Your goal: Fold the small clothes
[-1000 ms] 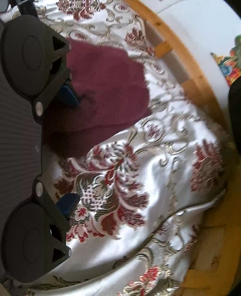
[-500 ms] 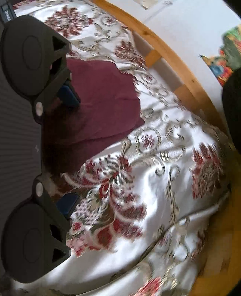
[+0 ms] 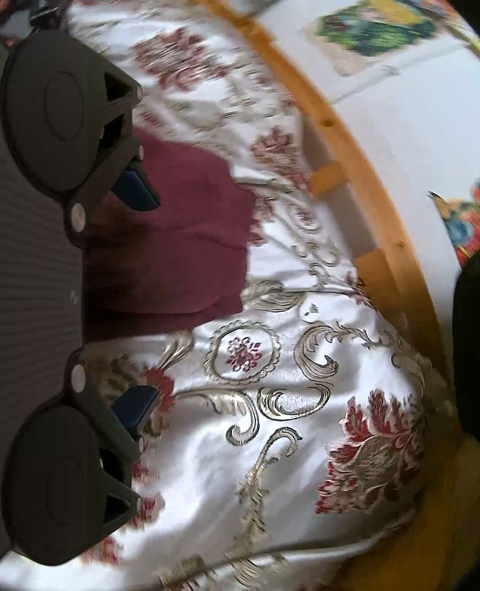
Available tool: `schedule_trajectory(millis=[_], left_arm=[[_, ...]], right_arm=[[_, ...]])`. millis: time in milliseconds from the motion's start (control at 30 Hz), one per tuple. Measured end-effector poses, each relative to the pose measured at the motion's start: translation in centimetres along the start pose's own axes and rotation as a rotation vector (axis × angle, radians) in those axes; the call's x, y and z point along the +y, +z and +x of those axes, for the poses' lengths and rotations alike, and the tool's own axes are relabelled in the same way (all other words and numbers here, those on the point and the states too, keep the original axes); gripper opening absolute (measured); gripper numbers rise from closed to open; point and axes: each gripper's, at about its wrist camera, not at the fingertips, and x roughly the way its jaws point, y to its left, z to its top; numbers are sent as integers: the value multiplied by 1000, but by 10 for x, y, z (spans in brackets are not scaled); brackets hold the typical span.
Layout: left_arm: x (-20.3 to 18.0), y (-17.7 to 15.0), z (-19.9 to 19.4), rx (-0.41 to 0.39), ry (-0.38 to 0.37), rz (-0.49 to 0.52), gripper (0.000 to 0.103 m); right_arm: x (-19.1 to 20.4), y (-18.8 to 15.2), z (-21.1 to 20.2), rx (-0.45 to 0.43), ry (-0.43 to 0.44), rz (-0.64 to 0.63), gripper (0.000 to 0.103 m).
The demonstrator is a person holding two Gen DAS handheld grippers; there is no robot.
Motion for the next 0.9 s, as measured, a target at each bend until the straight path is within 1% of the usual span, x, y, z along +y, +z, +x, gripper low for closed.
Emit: schedule_trajectory(millis=[67, 133, 200, 267, 333, 367, 433, 533, 633, 700, 767, 867, 900], left_arm=[[3, 3, 5, -11, -18, -14, 102], [7, 5, 11, -8, -44, -30, 102], [12, 6, 17, 4, -48, -54, 102], [16, 6, 24, 18, -44, -85, 102], [19, 5, 28, 33, -38, -106, 102], [20, 4, 28, 36, -30, -109, 102], [22, 3, 29, 39, -17, -105, 102], [21, 2, 28, 38, -9, -98, 102], [20, 1, 26, 40, -6, -85, 102], [17, 0, 26, 40, -4, -72, 102], [15, -1, 27, 45, -1, -55, 102], [13, -2, 28, 56, 0, -42, 102], [13, -3, 29, 61, 0, -38, 102]], right_arm=[[-13, 0, 6, 6, 84, 86, 103], [-22, 0, 13, 19, 141, 155, 103], [-26, 1, 18, 34, 145, 179, 102], [-25, 1, 20, 27, 130, 161, 92], [-22, 2, 21, 24, 106, 134, 75], [-19, 3, 23, 16, 103, 112, 70], [-14, 2, 24, -5, 91, 52, 39], [-3, 1, 20, -49, 77, -54, 19], [8, 0, 17, -113, 81, -149, 15], [11, 0, 17, -132, 62, -176, 13], [9, 1, 19, -135, 43, -170, 13], [4, 1, 18, -128, 39, -140, 14], [3, 1, 16, -125, 43, -136, 18]])
